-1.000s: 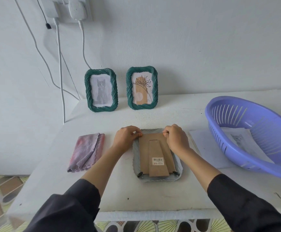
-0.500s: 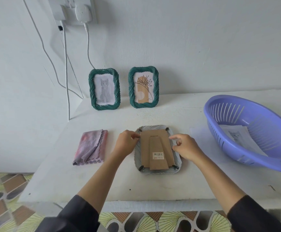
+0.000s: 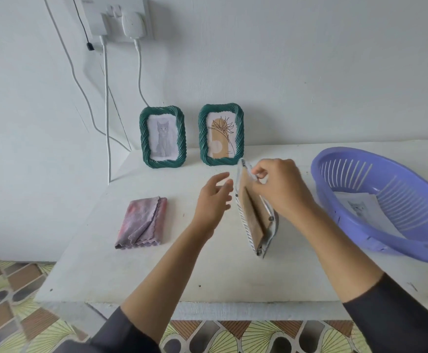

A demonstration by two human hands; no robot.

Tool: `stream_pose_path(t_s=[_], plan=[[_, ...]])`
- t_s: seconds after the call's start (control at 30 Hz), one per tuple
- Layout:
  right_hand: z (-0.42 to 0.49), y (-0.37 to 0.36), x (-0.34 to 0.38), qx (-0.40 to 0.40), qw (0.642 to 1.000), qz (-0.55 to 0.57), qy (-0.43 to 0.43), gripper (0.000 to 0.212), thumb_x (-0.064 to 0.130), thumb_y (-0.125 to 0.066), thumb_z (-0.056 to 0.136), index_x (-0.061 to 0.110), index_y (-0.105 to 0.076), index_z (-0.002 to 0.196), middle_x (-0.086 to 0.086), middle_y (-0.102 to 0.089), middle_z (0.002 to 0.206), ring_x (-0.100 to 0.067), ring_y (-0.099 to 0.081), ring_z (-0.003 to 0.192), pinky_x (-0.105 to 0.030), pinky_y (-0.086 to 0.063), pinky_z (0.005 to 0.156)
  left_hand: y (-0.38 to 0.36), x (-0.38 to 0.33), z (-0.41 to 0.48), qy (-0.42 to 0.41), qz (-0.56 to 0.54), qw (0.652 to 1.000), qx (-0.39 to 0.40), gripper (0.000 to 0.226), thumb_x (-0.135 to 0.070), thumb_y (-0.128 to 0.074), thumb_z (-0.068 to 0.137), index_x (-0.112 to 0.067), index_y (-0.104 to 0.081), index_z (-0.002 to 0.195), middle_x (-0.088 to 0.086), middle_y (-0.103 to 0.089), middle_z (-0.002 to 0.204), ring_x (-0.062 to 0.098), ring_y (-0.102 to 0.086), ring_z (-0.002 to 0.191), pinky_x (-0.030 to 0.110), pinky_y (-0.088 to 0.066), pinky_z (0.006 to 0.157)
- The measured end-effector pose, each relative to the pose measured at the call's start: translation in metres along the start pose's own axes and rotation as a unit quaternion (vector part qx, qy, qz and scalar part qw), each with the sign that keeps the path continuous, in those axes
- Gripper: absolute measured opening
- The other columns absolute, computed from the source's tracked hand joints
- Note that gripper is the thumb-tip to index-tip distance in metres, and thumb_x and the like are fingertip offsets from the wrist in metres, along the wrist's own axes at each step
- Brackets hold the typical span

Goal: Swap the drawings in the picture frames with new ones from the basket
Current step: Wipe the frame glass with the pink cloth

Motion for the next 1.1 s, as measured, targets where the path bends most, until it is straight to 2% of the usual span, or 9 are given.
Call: stream_pose_path(t_s=[0.1,0.23,0.3,0.37,0.5,0.57,0.63,0.77,1.1], plan=[[0.001,-0.020,0.021,0.061,0.995,0.072,0.044,0.014,0.015,-0.059,0.087,0.009,-0.071,0.092,-0.003,-0.070,0.086,0.005,-0.048,0.056,0.000,-0.038,0.056,-0.006,-0.007,-0.006,0.041,-0.084,0.996,-0.003,0.030,-0.034,-0.039,0.098,-0.026,-0.047,0.125,-0.002,-0.059,0.095,0.015,-0.056,0.085,0.030,-0.046,0.076],[0.000,-0.047,0.001,0.110,0.978,0.177,-0.017,0.021,0.012,-0.054,0.090,0.011,-0.070,0.103,0.000,-0.070,0.089,-0.004,-0.057,0.066,-0.021,-0.050,0.071,0.013,0.005,-0.002,0.064,-0.104,0.991,-0.063,0.041,-0.027,-0.049,0.094,-0.023,-0.040,0.135,0.001,-0.060,0.104,0.021,-0.059,0.097,0.036,-0.049,0.086],[-0.006,-0.058,-0.026,0.093,0.977,0.178,-0.067,0.023,0.011,-0.053,0.091,0.009,-0.068,0.108,-0.003,-0.070,0.100,-0.009,-0.061,0.080,-0.020,-0.046,0.074,0.025,0.015,-0.002,0.073,-0.075,0.991,-0.081,0.047,-0.013,-0.052,0.091,-0.022,-0.038,0.136,0.000,-0.059,0.094,0.024,-0.060,0.092,0.037,-0.052,0.082],[-0.017,-0.072,-0.057,0.093,0.978,0.138,-0.124,0.029,0.015,-0.050,0.092,0.009,-0.061,0.119,-0.006,-0.064,0.121,-0.017,-0.060,0.105,-0.021,-0.043,0.086,0.034,0.031,0.001,0.087,-0.034,0.992,-0.085,0.050,-0.007,-0.052,0.088,-0.019,-0.039,0.135,0.005,-0.061,0.103,0.025,-0.061,0.095,0.040,-0.054,0.083],[-0.040,-0.101,-0.088,0.152,0.972,0.076,-0.162,0.046,0.023,-0.045,0.095,0.010,-0.039,0.139,-0.005,-0.040,0.147,-0.019,-0.037,0.136,-0.025,-0.028,0.108,0.040,0.058,0.007,0.074,0.098,0.989,-0.082,0.058,-0.025,-0.053,0.076,-0.013,-0.047,0.132,0.008,-0.061,0.126,0.026,-0.061,0.109,0.043,-0.051,0.094],[-0.047,-0.107,-0.089,0.152,0.977,0.044,-0.142,0.048,0.023,-0.041,0.096,0.010,-0.035,0.142,-0.005,-0.034,0.150,-0.017,-0.032,0.138,-0.025,-0.023,0.111,0.039,0.061,0.007,0.049,0.184,0.978,-0.082,0.038,-0.019,-0.052,0.084,-0.010,-0.055,0.121,0.000,-0.065,0.108,0.021,-0.060,0.094,0.023,-0.049,0.080],[-0.051,-0.111,-0.089,0.144,0.981,0.009,-0.129,0.047,0.023,-0.038,0.097,0.009,-0.032,0.142,-0.006,-0.032,0.151,-0.017,-0.028,0.140,-0.026,-0.019,0.113,0.037,0.060,0.007,0.003,0.257,0.962,-0.090,0.015,-0.010,-0.050,0.086,-0.006,-0.060,0.096,-0.002,-0.057,0.078,0.019,-0.048,0.071,0.016,-0.036,0.055],[-0.054,-0.115,-0.089,0.143,0.982,-0.056,-0.112,0.048,0.024,-0.031,0.099,0.010,-0.024,0.145,-0.005,-0.024,0.154,-0.015,-0.022,0.142,-0.023,-0.012,0.114,0.027,0.065,0.010,-0.102,0.349,0.929,-0.074,0.014,0.004,-0.046,0.080,-0.004,-0.049,0.068,0.002,-0.043,0.067,0.024,-0.039,0.065,0.028,-0.029,0.066],[-0.055,-0.120,-0.089,0.143,0.980,-0.086,-0.111,0.049,0.025,-0.026,0.100,0.010,-0.019,0.147,-0.005,-0.020,0.156,-0.015,-0.018,0.144,-0.025,-0.011,0.116,0.027,0.068,0.013,-0.143,0.371,0.914,-0.078,0.016,0.000,-0.046,0.083,-0.003,-0.061,0.086,0.003,-0.056,0.080,0.025,-0.044,0.076,0.026,-0.030,0.074]])
Point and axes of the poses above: each hand's wrist, its own z-axis towards the middle knuckle, its own y-axis out of the back of the hand, x = y × z, the point moved 6 cm from there along z, towards the middle knuckle
